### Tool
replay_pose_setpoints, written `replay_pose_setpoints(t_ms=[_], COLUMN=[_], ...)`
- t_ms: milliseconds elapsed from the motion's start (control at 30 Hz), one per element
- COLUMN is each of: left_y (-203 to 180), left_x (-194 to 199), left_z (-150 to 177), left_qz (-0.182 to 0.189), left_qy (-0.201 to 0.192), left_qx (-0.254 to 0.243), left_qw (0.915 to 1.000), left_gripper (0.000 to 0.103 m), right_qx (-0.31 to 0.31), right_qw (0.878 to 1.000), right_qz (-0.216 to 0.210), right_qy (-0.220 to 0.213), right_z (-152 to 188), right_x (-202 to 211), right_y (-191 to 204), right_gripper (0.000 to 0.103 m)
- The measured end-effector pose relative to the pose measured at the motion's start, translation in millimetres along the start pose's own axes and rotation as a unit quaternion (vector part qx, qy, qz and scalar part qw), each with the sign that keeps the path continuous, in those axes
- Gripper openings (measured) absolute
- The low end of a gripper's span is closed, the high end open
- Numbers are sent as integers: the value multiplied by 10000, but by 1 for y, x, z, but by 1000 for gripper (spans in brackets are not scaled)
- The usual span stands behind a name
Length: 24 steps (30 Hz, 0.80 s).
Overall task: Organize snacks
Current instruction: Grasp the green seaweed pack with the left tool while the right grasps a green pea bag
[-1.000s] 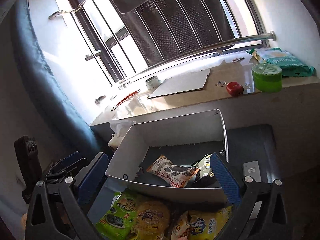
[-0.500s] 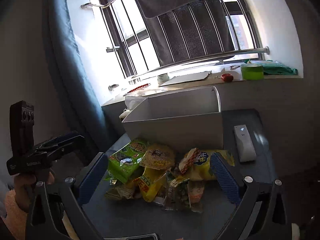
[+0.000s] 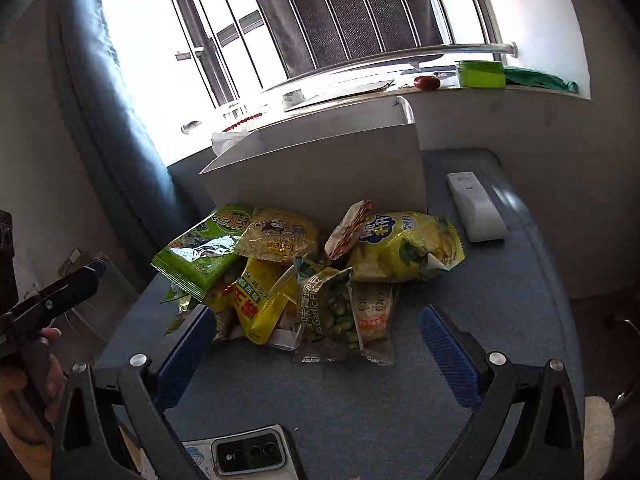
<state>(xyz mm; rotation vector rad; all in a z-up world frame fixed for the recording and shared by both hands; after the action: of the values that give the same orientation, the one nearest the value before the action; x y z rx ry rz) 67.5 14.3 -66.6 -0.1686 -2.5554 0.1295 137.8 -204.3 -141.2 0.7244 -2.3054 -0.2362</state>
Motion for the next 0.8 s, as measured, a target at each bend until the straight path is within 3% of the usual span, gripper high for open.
replay_pose_setpoints(t_ms=[233, 267, 300, 333, 567, 667, 800], left_y=[9, 10, 11, 13, 11, 8, -2], left_x=[-6, -9, -11, -14, -33, -52, -81], left_z=[2, 2, 2, 4, -1, -9, -19], left_qz=[-69, -75, -91, -120, -174, -505, -961], left_qy=[98, 123, 163, 219, 435, 723, 990], left_qx=[65, 66, 68, 75, -156, -516, -1222], left_qw=[9999, 9999, 9998, 9997, 9988, 9948, 9829], left_gripper=[103, 103, 103, 103, 103, 103, 103], right_qx=[64, 70, 92, 138, 304, 54, 149], right_qw=[9989, 9983, 9972, 9966, 9977, 9983, 9994], right_qz=[-81, -84, -83, -52, -272, -430, -204], right_qy=[459, 578, 733, 806, 541, 400, 240], right_z=[-4, -3, -1, 0, 0, -2, -1], right_x=[-48, -54, -60, -64, -36, -16, 5], right_y=[-1, -2, -3, -3, 5, 2, -1], right_gripper=[102, 90, 56, 41, 42, 42, 42])
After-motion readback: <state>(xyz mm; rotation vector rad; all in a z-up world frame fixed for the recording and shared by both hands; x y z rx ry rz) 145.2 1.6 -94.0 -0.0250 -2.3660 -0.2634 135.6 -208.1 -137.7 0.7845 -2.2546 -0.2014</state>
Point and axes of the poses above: each gripper's, at about its wrist camera, not at the fingertips, and x roughly against the way its jaws point, y to its left, z to its underside, the point moved 5 cm from there along -x, roughly the way its jaws point, and after that the axes turned 6 degrees about -x, right-handed, at the moved point
